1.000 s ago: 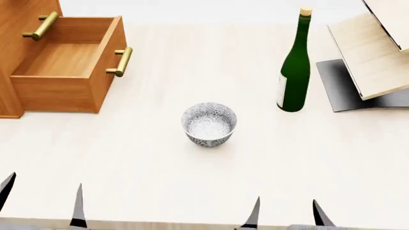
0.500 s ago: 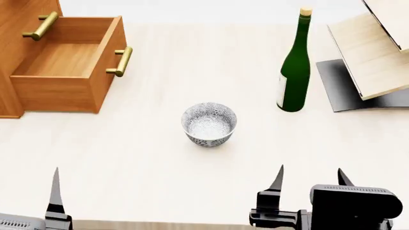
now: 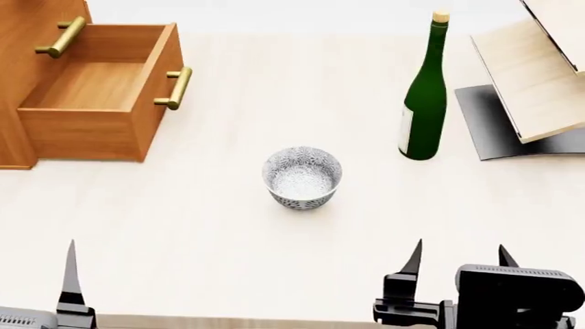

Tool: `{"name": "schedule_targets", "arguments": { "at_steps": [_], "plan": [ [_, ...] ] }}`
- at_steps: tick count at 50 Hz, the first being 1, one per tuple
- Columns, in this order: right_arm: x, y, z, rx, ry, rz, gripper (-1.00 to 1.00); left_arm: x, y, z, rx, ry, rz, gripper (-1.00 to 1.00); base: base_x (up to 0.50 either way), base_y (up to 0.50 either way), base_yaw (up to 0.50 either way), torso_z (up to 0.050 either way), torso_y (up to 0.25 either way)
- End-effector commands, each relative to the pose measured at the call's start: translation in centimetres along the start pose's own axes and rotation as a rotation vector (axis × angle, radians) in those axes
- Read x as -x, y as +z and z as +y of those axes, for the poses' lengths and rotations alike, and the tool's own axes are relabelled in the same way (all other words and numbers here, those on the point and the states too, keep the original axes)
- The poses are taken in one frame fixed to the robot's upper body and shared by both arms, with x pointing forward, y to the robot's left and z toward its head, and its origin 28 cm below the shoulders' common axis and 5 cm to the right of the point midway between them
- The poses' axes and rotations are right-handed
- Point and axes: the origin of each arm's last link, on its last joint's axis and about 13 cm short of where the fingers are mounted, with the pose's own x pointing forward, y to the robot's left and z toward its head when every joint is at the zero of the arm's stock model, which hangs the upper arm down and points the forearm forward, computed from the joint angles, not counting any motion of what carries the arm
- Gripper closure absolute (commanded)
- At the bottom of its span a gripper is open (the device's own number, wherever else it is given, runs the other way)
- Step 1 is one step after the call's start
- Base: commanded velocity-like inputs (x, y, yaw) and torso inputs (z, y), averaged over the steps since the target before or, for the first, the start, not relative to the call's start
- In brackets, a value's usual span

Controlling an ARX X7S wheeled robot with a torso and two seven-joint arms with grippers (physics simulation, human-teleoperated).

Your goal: Close the bottom drawer of the cabinet.

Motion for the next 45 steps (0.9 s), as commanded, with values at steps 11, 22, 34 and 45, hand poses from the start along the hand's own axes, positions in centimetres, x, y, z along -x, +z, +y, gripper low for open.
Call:
{"name": "schedule_targets", "arguments": {
  "at_steps": [11,22,34,45],
  "plan": [
    [-0.06,-0.14,0.03,0.018,0.004,-0.002,-1.00,0.00,-0.06,0.08,-0.001,0.006,0.001,-1.00,0.00,0.50,0.00,0.000,0.000],
    [0.01,-0.16,-0.06,0.018,0.000,-0.002,-1.00,0.03,-0.07,0.03,0.010,0.006,0.009,-1.00,0.00,0.50,0.00,0.000,0.000],
    [-0.09,-0.39,-0.14,0.019,-0.004,0.001,-1.00,-0.10,0.02,-0.11,0.010,0.002,0.008,-1.00,0.00,0.50,0.00,0.000,0.000],
    [-0.08,-0.61,-0.07,0.020,-0.002,0.005,-1.00,-0.11,-0.10,-0.13,0.010,0.000,0.010,-1.00,0.00,0.50,0.00,0.000,0.000]
  ]
}}
